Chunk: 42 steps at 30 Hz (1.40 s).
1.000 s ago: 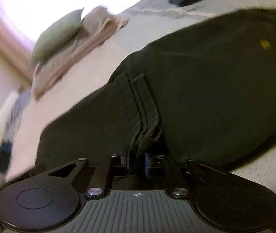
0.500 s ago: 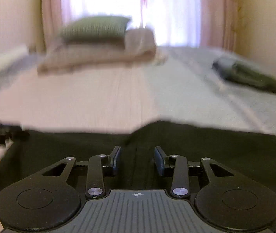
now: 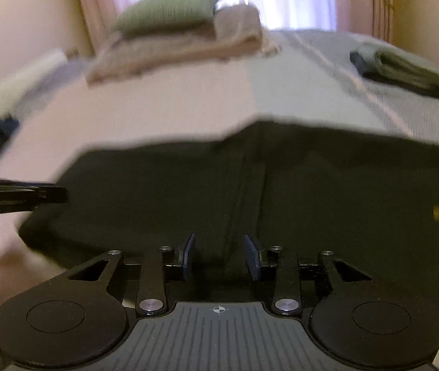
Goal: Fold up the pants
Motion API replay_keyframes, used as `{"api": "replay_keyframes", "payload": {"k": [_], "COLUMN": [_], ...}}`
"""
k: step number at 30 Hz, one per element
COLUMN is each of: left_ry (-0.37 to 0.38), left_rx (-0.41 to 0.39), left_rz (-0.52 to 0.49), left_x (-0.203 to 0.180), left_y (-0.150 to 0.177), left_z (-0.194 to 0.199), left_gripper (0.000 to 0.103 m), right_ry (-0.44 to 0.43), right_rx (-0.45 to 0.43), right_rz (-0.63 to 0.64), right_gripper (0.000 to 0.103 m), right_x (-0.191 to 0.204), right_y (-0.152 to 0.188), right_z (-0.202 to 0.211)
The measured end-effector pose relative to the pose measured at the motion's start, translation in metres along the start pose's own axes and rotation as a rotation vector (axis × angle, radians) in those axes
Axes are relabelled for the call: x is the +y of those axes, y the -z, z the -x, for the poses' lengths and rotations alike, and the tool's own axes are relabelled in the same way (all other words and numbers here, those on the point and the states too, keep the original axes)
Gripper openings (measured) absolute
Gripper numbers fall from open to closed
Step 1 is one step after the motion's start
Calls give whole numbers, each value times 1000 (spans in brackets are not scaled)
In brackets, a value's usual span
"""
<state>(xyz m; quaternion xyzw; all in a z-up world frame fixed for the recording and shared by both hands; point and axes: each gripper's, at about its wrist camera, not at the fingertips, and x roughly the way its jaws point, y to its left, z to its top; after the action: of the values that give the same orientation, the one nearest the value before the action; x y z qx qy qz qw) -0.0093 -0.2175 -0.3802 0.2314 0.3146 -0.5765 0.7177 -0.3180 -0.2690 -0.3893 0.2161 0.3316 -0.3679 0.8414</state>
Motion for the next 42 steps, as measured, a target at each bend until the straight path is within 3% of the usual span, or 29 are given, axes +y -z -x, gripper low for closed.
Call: {"api": "replay_keyframes", "payload": {"k": [5,7,12,15,19,31,42], "left_ry": [-105,-115,-147,-130,-127,-154,-184], "left_rx": [-8,-10,34,56,45,13,50], "left_rz": [-31,-11,17,34,38,61,61], "left_x": [-21,-25,-40,-52,-66,-82,-76], "left_y": [12,13,24,33,42,72,66], "left_z": [15,26,45,60,81,124,107], "left_gripper": [27,37,42,44,55,58,58], "right_ry": [33,21,20,41,50,48,-23], "right_rx": [20,8,33,18,-11,-59,-39], "right_rz": [-12,-42,-148,-204,-203,-338,-298], "right_gripper": [35,37,41,41,42,43,43], "right_x": [4,2,-15,-23,-27,-57,-54], "right_y": [2,4,19,22,25,44,36], "right_z": [3,15,37,57,82,136,105]}}
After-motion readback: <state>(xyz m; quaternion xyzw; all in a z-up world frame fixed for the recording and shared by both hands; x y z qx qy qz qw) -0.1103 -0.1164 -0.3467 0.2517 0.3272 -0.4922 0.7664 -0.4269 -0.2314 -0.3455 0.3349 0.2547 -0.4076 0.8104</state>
